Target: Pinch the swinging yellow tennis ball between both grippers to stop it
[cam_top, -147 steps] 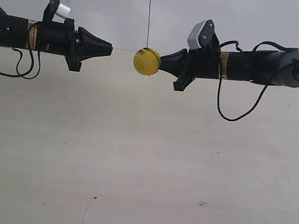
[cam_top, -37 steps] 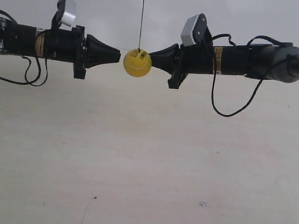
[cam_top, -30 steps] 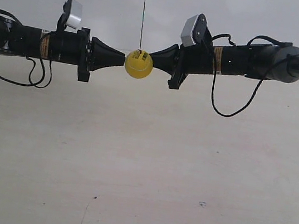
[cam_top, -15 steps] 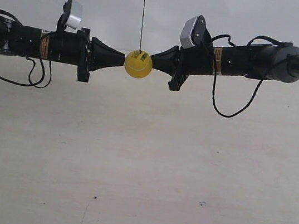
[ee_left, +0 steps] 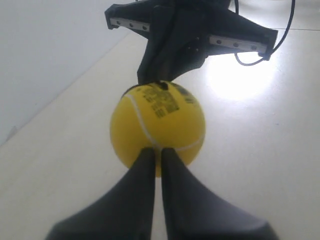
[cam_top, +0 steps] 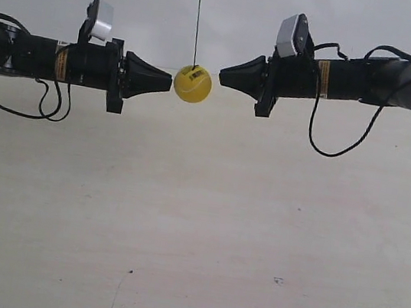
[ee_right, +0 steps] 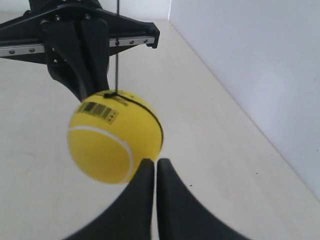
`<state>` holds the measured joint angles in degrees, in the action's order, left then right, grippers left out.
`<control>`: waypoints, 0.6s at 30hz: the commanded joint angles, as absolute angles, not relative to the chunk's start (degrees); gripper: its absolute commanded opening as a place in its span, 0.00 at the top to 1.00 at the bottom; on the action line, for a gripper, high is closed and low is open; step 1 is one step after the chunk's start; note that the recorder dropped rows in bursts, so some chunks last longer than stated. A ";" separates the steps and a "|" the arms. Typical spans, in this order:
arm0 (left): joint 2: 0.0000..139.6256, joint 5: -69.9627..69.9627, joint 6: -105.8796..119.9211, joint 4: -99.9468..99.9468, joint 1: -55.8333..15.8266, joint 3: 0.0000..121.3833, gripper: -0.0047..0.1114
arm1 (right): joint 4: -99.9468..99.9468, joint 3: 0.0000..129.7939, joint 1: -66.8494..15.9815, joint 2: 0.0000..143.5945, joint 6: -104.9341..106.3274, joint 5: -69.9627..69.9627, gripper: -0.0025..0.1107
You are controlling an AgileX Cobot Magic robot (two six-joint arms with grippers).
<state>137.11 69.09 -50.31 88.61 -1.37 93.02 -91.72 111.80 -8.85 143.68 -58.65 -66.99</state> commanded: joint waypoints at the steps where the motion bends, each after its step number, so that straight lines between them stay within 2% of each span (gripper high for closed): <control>1: 137.02 68.88 -50.52 88.05 -1.73 93.31 0.92 | -91.02 112.10 -8.65 143.22 -58.87 -68.92 0.98; 18: 137.16 68.50 -49.48 87.83 -1.97 93.31 0.92 | -91.59 112.10 -9.22 143.22 -58.51 -67.88 0.98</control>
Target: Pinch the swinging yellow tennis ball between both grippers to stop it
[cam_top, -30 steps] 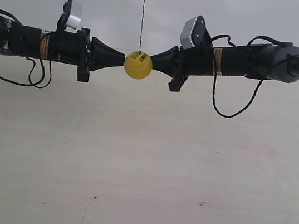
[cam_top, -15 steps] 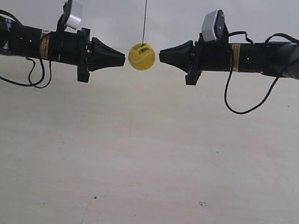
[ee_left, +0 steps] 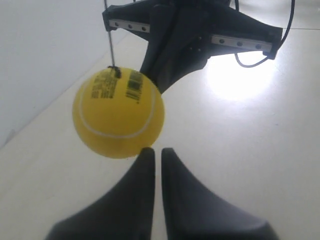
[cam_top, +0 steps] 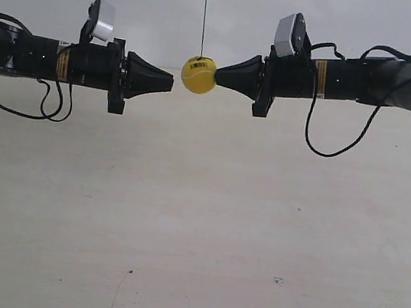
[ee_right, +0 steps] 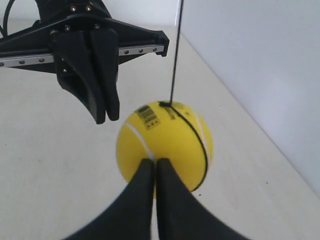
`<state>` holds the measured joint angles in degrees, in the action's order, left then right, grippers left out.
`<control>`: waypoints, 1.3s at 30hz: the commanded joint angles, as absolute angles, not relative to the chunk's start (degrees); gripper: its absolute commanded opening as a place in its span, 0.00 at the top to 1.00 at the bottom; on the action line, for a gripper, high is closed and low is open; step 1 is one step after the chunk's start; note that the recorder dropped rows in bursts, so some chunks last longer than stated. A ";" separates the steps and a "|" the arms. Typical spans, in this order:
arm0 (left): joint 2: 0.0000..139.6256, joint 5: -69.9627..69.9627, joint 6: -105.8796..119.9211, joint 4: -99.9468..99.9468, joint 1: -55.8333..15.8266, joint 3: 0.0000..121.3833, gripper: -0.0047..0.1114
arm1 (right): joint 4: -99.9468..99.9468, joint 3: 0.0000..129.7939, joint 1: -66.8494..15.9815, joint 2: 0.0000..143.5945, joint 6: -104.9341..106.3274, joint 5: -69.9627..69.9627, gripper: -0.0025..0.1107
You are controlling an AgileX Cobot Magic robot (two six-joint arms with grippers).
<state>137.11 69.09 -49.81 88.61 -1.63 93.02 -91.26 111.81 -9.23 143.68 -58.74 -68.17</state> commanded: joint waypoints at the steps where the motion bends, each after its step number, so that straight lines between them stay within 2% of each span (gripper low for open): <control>1: 137.16 68.50 -49.48 87.83 -1.97 93.31 0.92 | -91.74 112.10 -9.22 143.22 -58.51 -67.88 0.98; 39: 137.16 67.43 -49.00 87.23 -1.15 93.31 0.92 | -93.85 112.10 -11.41 143.56 -58.41 -64.05 0.98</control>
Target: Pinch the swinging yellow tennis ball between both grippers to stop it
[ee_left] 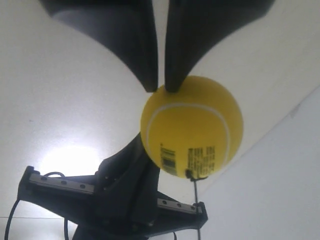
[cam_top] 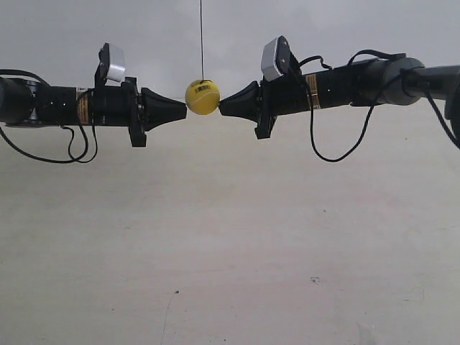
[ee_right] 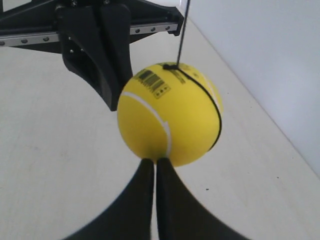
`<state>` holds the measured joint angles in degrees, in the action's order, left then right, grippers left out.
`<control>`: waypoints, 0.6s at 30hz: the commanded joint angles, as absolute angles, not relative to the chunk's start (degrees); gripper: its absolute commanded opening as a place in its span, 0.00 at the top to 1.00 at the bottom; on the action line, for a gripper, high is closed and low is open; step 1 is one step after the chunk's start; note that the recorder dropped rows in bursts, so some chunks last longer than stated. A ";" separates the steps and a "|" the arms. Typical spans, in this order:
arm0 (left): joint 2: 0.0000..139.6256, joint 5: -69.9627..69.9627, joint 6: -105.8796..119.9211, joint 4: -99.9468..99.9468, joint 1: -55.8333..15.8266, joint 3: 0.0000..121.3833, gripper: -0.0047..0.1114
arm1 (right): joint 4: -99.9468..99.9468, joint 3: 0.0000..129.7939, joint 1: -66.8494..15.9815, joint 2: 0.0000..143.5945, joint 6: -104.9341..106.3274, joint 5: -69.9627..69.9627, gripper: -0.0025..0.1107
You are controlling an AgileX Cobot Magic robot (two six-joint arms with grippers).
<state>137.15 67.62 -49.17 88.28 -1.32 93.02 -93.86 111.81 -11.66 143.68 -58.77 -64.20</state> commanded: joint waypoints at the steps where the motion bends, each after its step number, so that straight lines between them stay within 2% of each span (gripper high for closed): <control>1: 137.16 67.43 -49.00 87.23 -1.15 93.31 0.92 | -93.85 112.10 -11.41 143.56 -58.41 -64.05 0.98; 18: 137.16 67.26 -49.00 87.23 -1.15 93.31 0.92 | -93.50 112.10 -10.86 143.56 -58.41 -64.31 0.98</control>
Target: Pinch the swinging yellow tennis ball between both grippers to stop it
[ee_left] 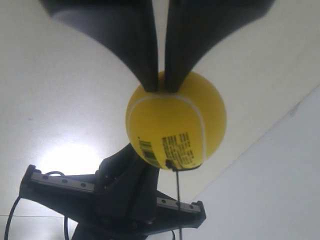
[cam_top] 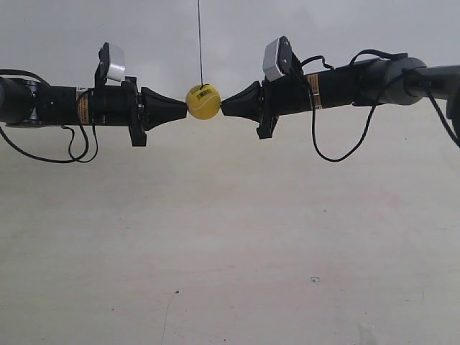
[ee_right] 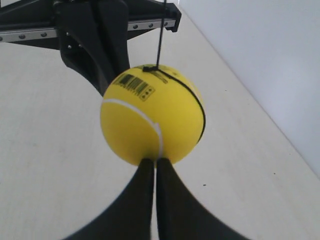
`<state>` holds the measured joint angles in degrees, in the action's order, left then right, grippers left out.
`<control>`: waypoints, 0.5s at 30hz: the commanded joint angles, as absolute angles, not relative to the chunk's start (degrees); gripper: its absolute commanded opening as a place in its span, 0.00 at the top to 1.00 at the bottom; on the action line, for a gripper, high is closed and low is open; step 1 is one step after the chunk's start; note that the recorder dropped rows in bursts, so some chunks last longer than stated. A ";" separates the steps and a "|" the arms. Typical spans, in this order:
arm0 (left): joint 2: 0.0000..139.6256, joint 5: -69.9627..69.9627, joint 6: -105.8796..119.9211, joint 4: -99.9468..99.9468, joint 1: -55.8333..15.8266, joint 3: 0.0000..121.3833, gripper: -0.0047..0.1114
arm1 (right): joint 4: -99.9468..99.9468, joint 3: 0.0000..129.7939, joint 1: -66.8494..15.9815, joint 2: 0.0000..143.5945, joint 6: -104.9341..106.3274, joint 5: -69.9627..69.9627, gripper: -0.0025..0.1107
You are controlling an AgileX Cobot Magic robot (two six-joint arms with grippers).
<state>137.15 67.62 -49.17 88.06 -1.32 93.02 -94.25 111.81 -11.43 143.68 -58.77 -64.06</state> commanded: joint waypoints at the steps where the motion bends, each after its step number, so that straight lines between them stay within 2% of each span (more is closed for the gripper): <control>1: 137.16 67.26 -49.00 87.23 -1.15 93.31 0.92 | -93.50 112.10 -10.86 143.56 -58.41 -64.45 0.98; 15: 137.16 67.49 -49.00 87.23 -1.15 93.31 0.92 | -93.26 112.10 -10.86 143.56 -58.41 -65.28 0.98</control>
<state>137.15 67.62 -49.17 88.06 -1.32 93.02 -93.91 111.81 -11.34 143.68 -58.77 -64.66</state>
